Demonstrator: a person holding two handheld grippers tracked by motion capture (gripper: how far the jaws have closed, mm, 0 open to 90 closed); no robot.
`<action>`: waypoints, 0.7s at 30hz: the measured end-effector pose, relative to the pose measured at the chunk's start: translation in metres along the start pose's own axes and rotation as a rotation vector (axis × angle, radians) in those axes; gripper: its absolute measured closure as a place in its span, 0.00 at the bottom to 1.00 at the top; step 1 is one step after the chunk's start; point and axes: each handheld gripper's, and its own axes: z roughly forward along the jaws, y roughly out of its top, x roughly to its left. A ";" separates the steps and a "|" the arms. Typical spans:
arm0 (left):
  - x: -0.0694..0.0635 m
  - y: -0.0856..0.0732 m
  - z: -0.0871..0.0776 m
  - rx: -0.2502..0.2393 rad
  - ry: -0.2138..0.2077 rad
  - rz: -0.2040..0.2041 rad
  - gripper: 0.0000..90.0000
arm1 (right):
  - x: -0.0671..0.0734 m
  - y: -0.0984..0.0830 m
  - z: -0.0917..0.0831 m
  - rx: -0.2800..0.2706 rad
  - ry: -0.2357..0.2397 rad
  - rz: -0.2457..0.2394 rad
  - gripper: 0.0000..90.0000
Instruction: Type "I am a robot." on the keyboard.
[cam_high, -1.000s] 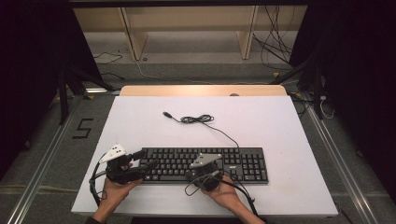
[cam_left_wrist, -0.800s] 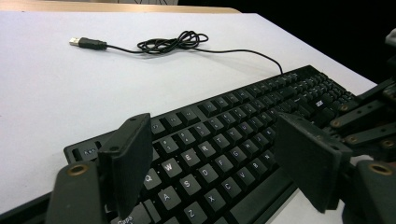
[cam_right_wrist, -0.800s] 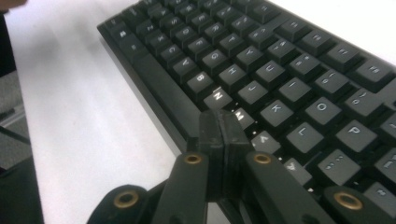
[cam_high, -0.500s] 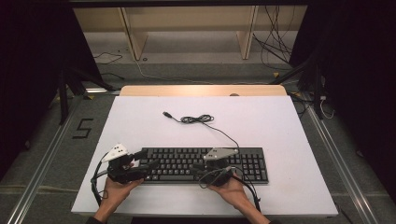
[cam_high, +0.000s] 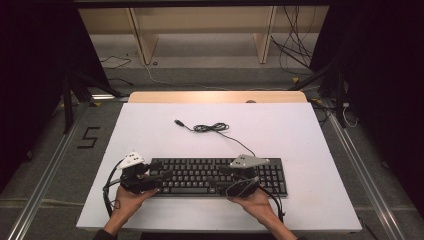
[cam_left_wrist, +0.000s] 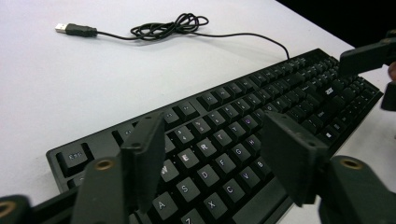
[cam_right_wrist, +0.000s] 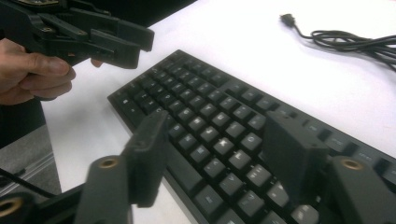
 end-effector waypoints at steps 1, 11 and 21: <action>0.000 0.001 0.001 0.010 0.001 0.003 0.48 | -0.001 0.000 -0.002 -0.005 -0.005 0.002 0.43; -0.005 0.008 0.024 0.102 -0.004 0.062 0.82 | -0.005 -0.001 -0.015 -0.043 -0.017 0.017 0.39; -0.004 0.012 0.044 0.187 0.003 0.082 0.99 | -0.003 -0.002 -0.017 -0.047 -0.012 0.008 0.37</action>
